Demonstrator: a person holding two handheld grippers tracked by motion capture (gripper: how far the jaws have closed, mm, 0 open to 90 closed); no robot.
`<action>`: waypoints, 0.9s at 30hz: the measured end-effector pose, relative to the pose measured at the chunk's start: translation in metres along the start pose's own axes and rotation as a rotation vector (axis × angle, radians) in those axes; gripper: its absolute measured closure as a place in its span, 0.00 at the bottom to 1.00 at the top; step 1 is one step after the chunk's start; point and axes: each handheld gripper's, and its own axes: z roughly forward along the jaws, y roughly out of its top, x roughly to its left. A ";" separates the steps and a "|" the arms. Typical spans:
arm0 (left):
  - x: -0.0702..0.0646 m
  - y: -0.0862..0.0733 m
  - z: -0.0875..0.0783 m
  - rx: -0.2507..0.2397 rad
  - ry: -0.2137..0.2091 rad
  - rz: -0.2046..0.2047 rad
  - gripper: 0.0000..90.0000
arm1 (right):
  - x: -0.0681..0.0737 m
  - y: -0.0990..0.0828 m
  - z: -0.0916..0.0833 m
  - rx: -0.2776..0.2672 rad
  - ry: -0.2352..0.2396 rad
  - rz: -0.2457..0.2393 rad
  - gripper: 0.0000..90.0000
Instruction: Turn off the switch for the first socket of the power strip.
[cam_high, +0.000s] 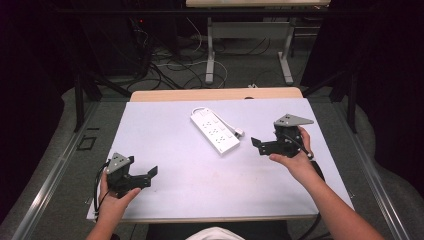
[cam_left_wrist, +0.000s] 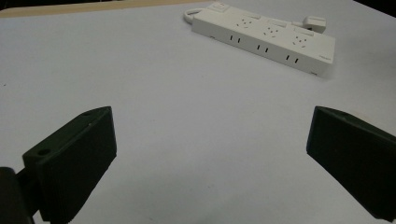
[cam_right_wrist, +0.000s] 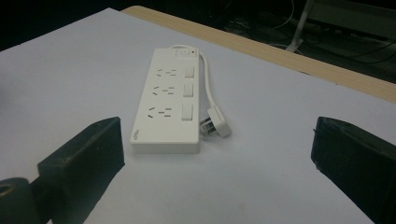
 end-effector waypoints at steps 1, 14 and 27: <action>0.000 0.000 0.000 0.000 0.000 0.000 0.02 | 0.000 0.002 0.002 0.004 0.004 -0.006 0.02; 0.000 0.000 0.000 0.002 -0.001 0.002 0.02 | 0.006 0.025 0.020 0.063 0.029 -0.027 0.14; 0.002 0.000 -0.001 -0.004 -0.001 -0.001 0.02 | 0.008 0.048 0.048 0.114 0.037 -0.040 0.26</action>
